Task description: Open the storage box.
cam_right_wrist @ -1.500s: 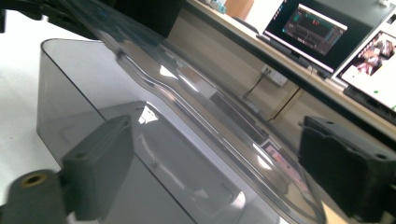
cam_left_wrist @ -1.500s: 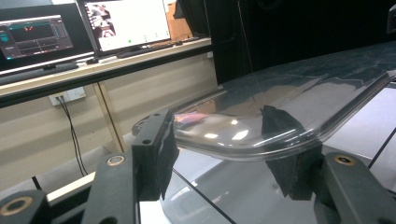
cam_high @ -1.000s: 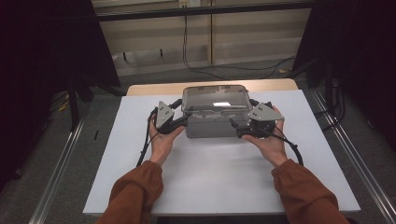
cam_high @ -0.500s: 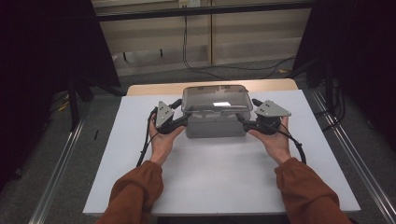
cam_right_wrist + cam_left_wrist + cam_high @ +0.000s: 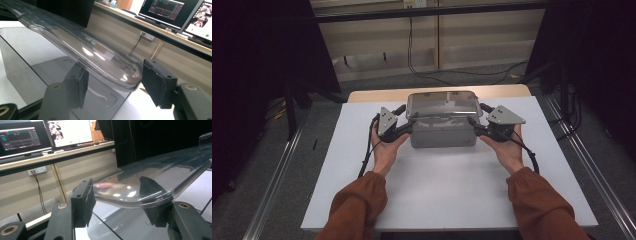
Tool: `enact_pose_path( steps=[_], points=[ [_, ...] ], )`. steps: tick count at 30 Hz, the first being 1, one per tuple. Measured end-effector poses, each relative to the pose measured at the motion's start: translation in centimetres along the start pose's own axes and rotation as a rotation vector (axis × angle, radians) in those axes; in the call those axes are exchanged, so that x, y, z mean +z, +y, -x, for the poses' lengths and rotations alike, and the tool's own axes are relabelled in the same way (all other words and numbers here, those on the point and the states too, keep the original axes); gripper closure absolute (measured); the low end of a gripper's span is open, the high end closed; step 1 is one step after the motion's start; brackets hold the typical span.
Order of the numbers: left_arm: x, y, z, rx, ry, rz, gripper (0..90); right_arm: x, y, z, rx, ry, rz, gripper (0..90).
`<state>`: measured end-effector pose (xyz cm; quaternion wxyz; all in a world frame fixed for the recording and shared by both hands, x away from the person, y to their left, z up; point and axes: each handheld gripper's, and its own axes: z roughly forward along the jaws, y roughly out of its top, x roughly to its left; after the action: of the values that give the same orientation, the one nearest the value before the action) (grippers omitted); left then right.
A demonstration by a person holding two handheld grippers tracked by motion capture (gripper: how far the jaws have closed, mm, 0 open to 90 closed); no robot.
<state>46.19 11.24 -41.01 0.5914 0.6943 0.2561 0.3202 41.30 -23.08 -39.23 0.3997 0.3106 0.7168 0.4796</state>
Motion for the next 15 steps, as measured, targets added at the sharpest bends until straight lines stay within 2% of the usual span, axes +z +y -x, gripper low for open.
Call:
enact_pose_path(
  steps=[6,9,15],
  points=[
    [0.0,0.7,-0.4,0.012,0.009,0.009,44.6,0.0,0.4,0.5,0.017,0.001,0.029,43.8],
    [0.1,0.9,-0.5,-0.002,0.005,0.029,42.1,0.0,0.7,0.8,0.017,-0.002,0.047,45.3],
    [0.3,1.3,-0.6,0.017,0.003,0.035,42.1,0.4,1.1,1.0,0.027,-0.005,0.070,46.5]
  ],
)
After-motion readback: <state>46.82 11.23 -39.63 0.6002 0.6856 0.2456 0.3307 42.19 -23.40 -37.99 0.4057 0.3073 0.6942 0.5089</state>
